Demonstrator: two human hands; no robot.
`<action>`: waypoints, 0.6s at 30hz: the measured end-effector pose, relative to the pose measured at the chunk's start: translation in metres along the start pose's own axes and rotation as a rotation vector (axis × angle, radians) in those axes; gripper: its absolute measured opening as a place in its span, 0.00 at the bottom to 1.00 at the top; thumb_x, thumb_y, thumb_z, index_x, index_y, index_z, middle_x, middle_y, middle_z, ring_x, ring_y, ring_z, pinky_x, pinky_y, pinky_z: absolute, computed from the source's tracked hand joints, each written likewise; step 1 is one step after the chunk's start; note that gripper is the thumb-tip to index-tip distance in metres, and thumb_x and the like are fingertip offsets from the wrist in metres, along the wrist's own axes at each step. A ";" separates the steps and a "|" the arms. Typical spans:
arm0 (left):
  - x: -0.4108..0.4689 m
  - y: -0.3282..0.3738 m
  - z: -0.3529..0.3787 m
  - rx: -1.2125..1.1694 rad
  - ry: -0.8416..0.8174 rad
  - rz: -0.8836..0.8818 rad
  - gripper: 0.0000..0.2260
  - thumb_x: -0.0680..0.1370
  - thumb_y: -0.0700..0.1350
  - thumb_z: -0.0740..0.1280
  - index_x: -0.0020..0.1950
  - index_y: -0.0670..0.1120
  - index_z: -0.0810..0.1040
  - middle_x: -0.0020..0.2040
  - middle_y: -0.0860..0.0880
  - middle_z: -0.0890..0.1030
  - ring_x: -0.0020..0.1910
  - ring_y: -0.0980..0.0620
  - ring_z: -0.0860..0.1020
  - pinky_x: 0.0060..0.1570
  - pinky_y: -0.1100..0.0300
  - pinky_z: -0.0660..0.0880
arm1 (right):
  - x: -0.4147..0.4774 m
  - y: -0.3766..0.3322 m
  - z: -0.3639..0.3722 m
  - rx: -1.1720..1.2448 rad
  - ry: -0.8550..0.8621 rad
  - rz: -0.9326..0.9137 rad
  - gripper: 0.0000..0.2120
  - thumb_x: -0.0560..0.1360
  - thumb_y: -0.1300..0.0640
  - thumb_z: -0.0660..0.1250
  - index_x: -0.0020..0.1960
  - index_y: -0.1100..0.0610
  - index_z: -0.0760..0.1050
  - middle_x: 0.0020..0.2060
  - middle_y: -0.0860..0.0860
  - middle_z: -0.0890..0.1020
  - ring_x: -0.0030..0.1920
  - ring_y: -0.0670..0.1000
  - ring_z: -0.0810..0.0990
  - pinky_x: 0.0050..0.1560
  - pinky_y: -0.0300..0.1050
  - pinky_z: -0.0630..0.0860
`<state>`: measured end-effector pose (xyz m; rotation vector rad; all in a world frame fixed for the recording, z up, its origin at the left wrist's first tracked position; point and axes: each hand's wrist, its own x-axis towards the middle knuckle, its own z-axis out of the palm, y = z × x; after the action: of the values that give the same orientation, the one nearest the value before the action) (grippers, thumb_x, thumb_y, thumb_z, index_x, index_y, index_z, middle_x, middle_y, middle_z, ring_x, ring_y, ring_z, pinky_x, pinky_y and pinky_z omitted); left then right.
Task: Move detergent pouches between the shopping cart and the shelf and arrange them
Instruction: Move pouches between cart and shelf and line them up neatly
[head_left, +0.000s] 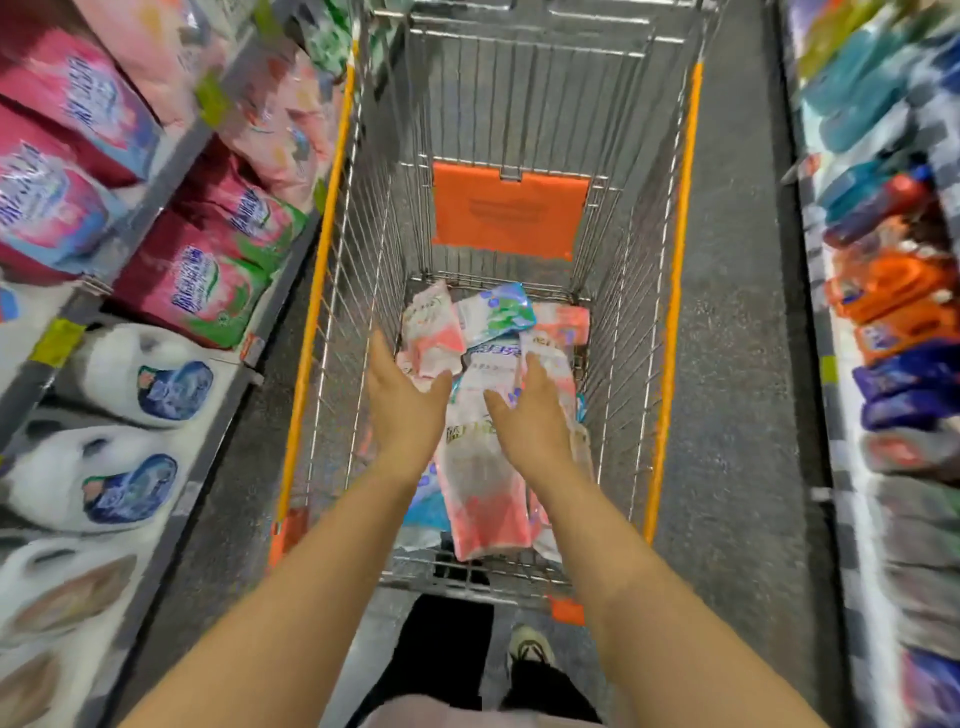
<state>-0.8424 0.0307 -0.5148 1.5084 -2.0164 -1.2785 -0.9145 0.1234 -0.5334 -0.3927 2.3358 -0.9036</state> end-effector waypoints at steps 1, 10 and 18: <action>0.003 -0.013 0.011 0.034 -0.047 -0.032 0.38 0.74 0.43 0.70 0.76 0.42 0.50 0.73 0.38 0.60 0.72 0.43 0.61 0.65 0.59 0.57 | 0.004 0.010 0.013 0.034 -0.032 0.064 0.35 0.77 0.51 0.64 0.77 0.56 0.50 0.72 0.58 0.63 0.70 0.58 0.65 0.67 0.49 0.63; 0.000 -0.110 0.076 0.162 -0.392 -0.296 0.41 0.71 0.46 0.70 0.77 0.47 0.49 0.71 0.39 0.63 0.68 0.41 0.67 0.66 0.50 0.67 | 0.011 0.082 0.092 -0.028 -0.208 0.427 0.40 0.75 0.45 0.62 0.77 0.52 0.43 0.72 0.62 0.60 0.71 0.62 0.62 0.71 0.54 0.61; -0.006 -0.109 0.085 -0.149 -0.292 -0.616 0.41 0.62 0.56 0.75 0.70 0.42 0.64 0.62 0.42 0.77 0.56 0.43 0.78 0.55 0.52 0.76 | 0.016 0.077 0.075 -0.080 -0.208 0.395 0.25 0.78 0.43 0.56 0.68 0.59 0.62 0.62 0.57 0.75 0.61 0.59 0.74 0.58 0.46 0.69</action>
<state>-0.8335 0.0712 -0.6469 2.0525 -1.5995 -1.9289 -0.8844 0.1340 -0.6375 -0.0467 2.1553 -0.5531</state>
